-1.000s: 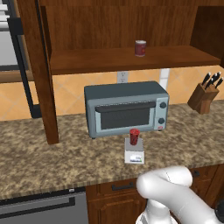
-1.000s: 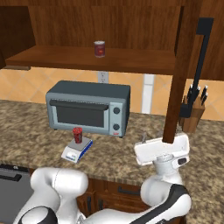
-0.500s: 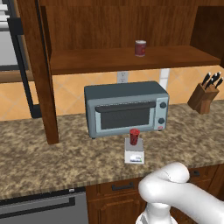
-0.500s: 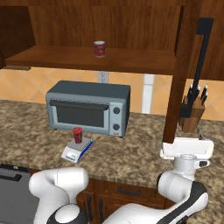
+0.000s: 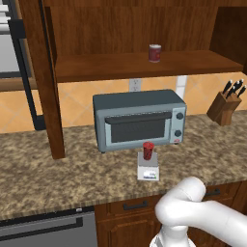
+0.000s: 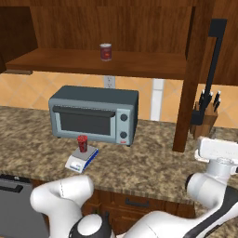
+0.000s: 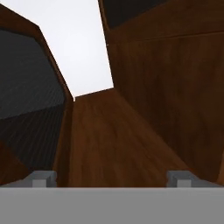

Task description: Pick the yogurt and place it on the digital scale for weighing, and close the cabinet.

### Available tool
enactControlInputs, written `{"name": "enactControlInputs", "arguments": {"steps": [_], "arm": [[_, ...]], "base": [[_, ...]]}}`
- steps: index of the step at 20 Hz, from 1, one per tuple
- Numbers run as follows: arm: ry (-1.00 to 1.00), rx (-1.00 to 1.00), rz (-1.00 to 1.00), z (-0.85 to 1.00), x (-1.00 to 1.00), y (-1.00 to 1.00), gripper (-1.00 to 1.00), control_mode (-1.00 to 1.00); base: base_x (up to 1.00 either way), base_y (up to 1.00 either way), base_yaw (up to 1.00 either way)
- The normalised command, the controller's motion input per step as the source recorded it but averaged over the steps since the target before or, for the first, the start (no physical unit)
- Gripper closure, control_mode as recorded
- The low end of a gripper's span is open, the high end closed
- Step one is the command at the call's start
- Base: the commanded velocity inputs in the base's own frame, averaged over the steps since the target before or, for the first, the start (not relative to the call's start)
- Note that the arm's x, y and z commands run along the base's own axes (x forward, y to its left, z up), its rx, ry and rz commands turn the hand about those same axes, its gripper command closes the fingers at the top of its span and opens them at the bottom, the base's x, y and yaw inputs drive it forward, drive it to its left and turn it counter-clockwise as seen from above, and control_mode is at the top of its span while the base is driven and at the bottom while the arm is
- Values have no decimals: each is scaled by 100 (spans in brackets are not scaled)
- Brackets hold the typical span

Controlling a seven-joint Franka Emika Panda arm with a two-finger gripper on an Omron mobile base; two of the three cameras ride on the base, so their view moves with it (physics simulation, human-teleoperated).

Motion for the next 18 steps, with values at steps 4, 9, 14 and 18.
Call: {"name": "enactControlInputs", "arguments": {"steps": [4, 9, 14, 18], "arm": [[-4, -5, 0, 75, -15, 19, -100, -100], [-5, -19, 0, 90, -21, 56, -100, -100], [-4, -31, -1, 75, -32, 89, -100, -100], [0, -44, -12, 46, -11, 100, -100, -100]], "base": [[0, 0, 0], [0, 0, 0], [0, 0, 0], [0, 0, 0]]}}
